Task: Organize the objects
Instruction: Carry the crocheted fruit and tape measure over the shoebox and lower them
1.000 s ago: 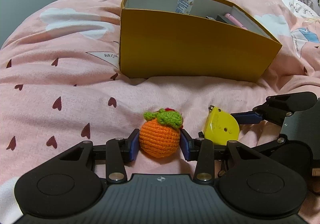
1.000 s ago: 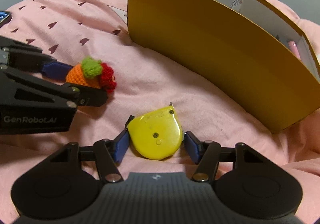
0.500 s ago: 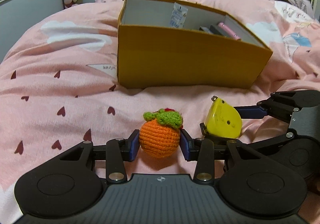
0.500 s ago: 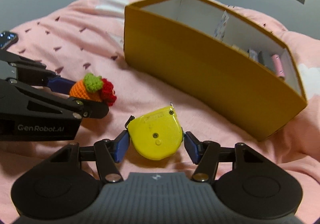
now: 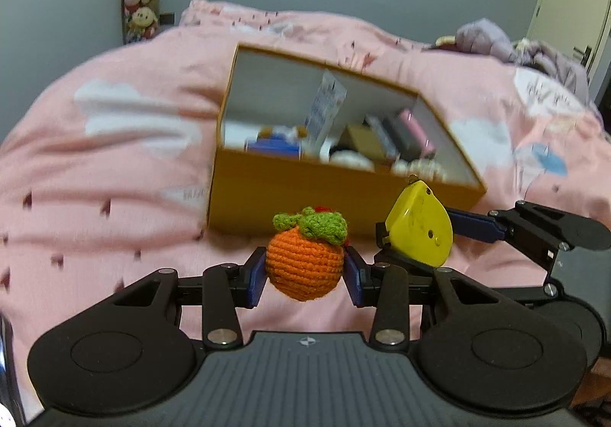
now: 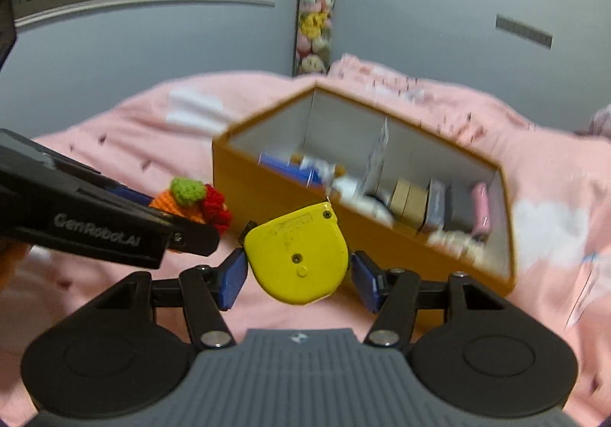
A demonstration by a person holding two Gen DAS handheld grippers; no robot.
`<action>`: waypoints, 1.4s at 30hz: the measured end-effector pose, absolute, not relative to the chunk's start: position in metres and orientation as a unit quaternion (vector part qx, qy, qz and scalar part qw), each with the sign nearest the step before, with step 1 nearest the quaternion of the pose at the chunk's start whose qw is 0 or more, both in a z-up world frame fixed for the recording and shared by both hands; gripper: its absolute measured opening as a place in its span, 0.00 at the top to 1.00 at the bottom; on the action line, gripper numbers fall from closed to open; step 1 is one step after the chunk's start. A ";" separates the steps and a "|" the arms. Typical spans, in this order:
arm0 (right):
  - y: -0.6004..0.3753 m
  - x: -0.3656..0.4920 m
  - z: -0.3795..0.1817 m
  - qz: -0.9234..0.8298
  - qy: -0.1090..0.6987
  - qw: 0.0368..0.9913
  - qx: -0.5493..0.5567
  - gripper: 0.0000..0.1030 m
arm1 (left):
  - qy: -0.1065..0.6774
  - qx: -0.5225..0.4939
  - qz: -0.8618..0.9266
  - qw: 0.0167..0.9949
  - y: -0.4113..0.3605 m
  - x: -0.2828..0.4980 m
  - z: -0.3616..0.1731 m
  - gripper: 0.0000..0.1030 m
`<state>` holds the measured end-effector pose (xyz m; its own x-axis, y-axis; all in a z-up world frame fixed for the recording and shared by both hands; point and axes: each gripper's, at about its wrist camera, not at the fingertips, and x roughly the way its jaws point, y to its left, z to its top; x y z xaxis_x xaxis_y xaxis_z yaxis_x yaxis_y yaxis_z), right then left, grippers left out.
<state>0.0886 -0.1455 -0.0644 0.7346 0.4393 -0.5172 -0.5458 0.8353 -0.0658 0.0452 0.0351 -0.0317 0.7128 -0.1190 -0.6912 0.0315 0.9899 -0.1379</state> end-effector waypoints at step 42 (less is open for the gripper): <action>-0.168 0.344 -0.059 0.204 0.353 0.912 0.045 0.40 | 0.366 -0.033 -0.070 0.927 0.059 0.237 -0.018 0.54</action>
